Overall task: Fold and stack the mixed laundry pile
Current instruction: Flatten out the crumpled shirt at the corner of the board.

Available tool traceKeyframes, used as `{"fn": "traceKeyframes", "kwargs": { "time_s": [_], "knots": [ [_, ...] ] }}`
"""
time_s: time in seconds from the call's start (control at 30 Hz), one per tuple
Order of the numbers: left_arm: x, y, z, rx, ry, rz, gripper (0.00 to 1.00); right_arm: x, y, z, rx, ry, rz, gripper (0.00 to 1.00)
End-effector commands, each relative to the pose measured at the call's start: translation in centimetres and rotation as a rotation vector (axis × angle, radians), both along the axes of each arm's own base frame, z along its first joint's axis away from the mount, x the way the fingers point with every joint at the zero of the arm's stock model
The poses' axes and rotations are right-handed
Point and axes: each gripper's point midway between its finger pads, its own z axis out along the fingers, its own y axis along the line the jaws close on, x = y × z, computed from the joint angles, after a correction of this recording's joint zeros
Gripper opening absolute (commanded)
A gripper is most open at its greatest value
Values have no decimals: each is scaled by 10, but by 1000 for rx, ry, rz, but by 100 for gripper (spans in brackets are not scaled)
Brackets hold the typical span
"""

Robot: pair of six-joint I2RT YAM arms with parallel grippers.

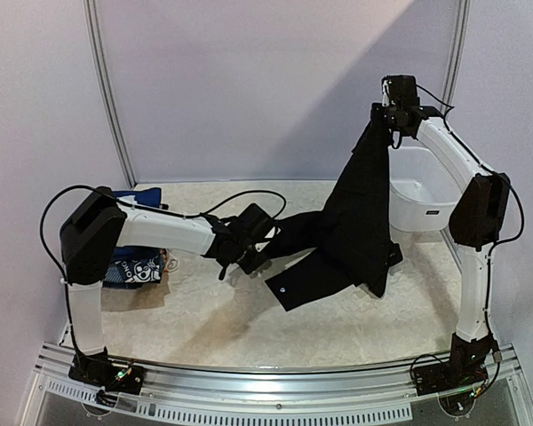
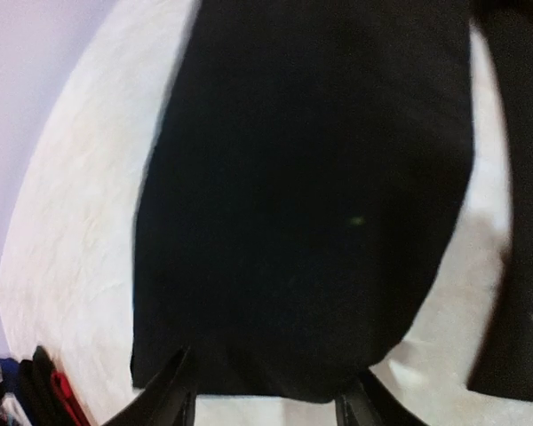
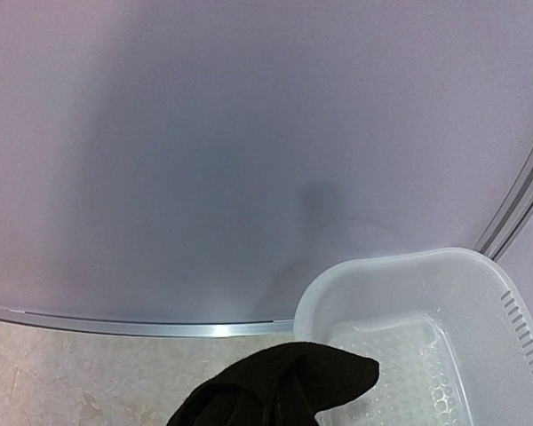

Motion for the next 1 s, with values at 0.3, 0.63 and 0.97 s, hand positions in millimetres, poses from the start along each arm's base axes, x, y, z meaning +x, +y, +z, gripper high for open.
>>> {"fn": "traceKeyframes", "kwargs": {
  "time_s": [0.3,0.63,0.97],
  "knots": [
    [11,22,70,-21,-175,113,0,-5,-4,16,10,-19,12,0],
    [3,36,137,-78,-172,105,0,-32,13,75,68,-118,141,0],
    [-13,73,235,-140,-246,122,0,-125,27,189,94,-381,355,0]
  ]
}}
